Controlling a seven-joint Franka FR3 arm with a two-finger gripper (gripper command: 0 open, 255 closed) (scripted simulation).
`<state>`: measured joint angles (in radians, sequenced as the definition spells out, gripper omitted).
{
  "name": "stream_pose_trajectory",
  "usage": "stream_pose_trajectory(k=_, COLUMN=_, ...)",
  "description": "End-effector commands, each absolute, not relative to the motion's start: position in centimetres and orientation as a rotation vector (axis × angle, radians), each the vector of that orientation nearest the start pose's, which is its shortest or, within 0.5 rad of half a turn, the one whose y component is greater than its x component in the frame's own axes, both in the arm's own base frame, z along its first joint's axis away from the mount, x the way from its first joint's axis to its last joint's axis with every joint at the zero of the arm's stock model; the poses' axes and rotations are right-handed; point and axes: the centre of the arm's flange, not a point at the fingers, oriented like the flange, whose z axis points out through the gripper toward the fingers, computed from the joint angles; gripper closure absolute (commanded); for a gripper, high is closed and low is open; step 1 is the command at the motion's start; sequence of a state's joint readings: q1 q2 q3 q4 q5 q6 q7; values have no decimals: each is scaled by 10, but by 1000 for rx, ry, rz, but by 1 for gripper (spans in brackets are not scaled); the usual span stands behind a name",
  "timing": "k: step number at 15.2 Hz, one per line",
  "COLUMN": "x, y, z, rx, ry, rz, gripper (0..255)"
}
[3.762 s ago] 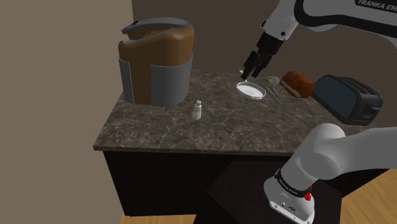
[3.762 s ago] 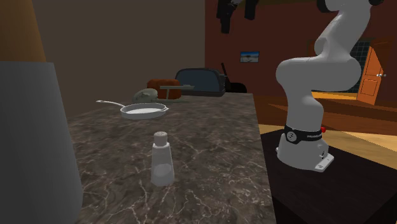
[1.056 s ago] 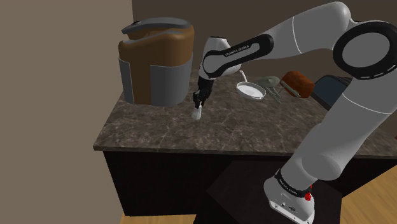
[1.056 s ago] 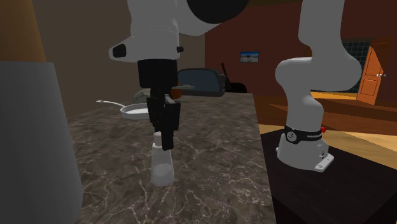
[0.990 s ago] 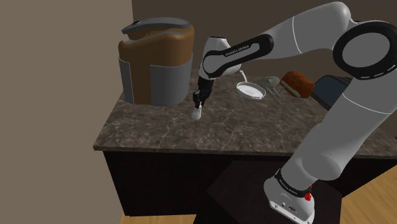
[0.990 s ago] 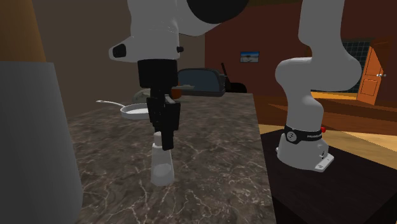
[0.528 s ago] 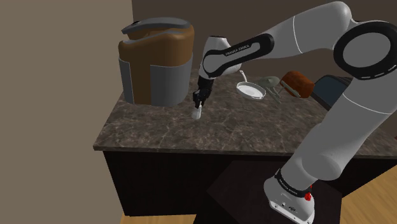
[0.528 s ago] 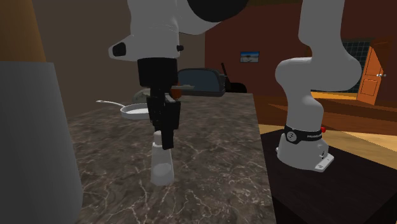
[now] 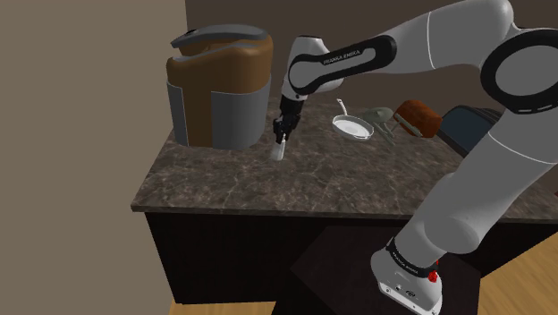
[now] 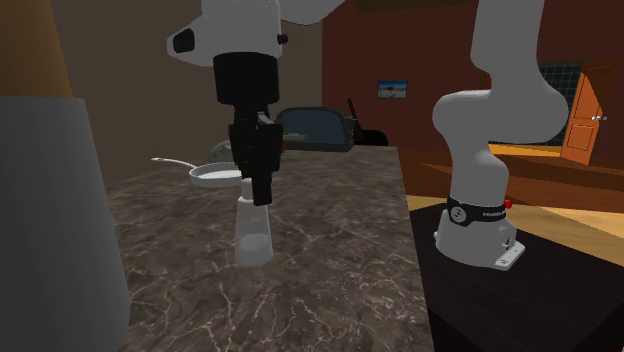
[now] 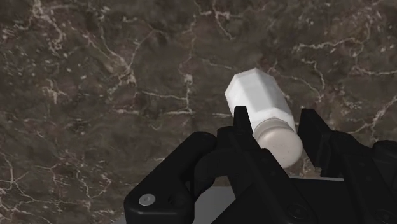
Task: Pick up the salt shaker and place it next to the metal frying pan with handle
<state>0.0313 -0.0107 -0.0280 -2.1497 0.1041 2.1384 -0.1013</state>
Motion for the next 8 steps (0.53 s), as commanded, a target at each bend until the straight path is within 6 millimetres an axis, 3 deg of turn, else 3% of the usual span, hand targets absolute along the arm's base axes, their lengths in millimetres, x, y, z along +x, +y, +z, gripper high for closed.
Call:
stream_pose_trajectory(k=1, x=536, y=6, z=417, rx=-3053, ry=-74, rz=-5, gripper=255)
stream_pose_trajectory(k=8, x=536, y=6, z=454, rx=-3053, ry=-74, rz=-5, gripper=255)
